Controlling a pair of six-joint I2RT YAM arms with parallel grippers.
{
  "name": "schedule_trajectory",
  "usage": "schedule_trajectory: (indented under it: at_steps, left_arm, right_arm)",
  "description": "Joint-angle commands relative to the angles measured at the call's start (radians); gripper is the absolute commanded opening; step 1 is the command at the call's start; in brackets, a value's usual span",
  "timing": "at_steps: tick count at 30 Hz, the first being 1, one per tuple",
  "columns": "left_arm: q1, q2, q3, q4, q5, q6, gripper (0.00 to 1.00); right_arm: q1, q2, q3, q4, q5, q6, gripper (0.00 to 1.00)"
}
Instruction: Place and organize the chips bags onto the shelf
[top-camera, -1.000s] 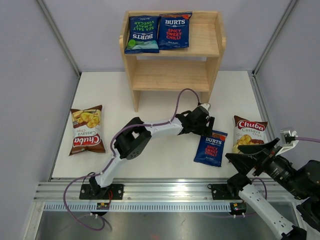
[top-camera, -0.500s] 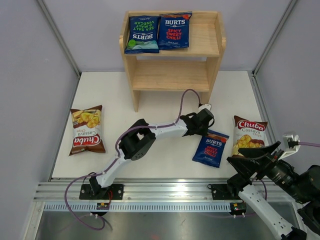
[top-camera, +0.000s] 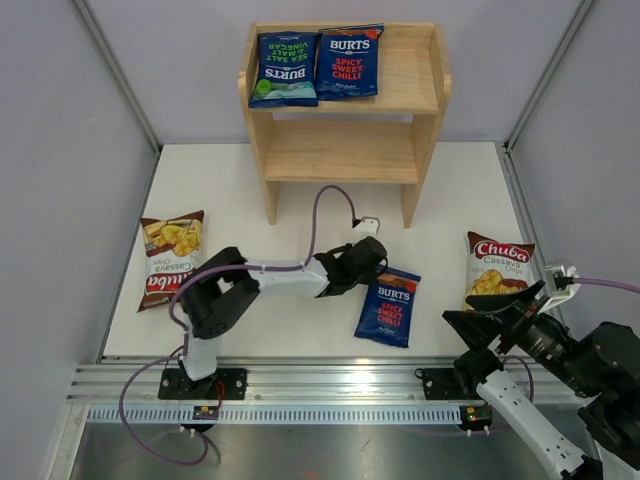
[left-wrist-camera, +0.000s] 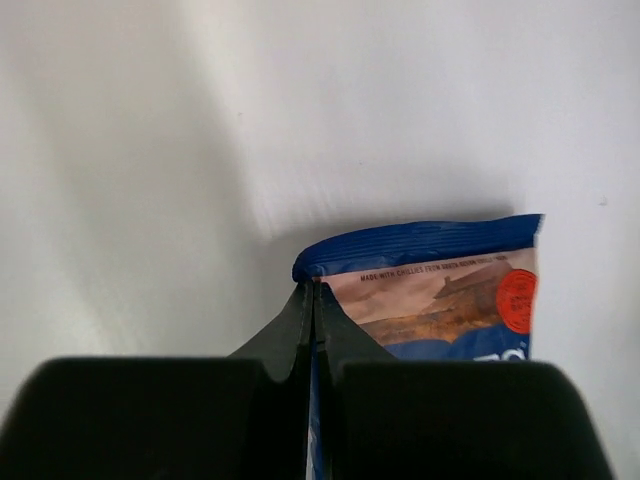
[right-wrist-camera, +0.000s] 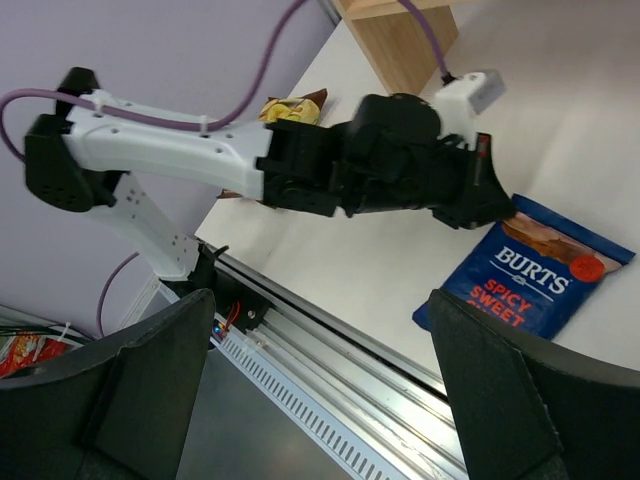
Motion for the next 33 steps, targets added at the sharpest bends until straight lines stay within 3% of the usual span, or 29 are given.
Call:
schedule_trajectory:
  at_steps: [1,11,21,25,26,33]
  left_arm:
    - [-0.032,-0.227,-0.118,0.177,-0.117,-0.015,0.0]
    - [-0.136,-0.638,-0.325,0.117,-0.463,-0.044,0.0]
    - [-0.194,-0.924,-0.213,-0.056,-0.591,0.149,0.0]
    - [-0.204,-0.979,-0.1,-0.084,-0.6,0.247,0.0]
    - [-0.204,-0.988,-0.05,-0.089,-0.587,0.26,0.0]
    - [-0.204,-0.975,0.147,-0.044,-0.55,0.329,0.0]
  right_arm:
    - [0.003,-0.011,-0.047,0.066,-0.024,0.016,0.95]
    - [0.004,-0.054,-0.229,0.222,0.051,0.093,0.96]
    - [0.003,-0.055,-0.418,0.441,0.013,0.128,0.96]
    - [0.003,-0.035,-0.556,0.689,-0.143,0.174,0.97]
    - [0.003,-0.025,-0.588,0.825,-0.201,0.217,0.97]
    - [0.006,0.217,-0.745,1.364,-0.335,0.366,0.93]
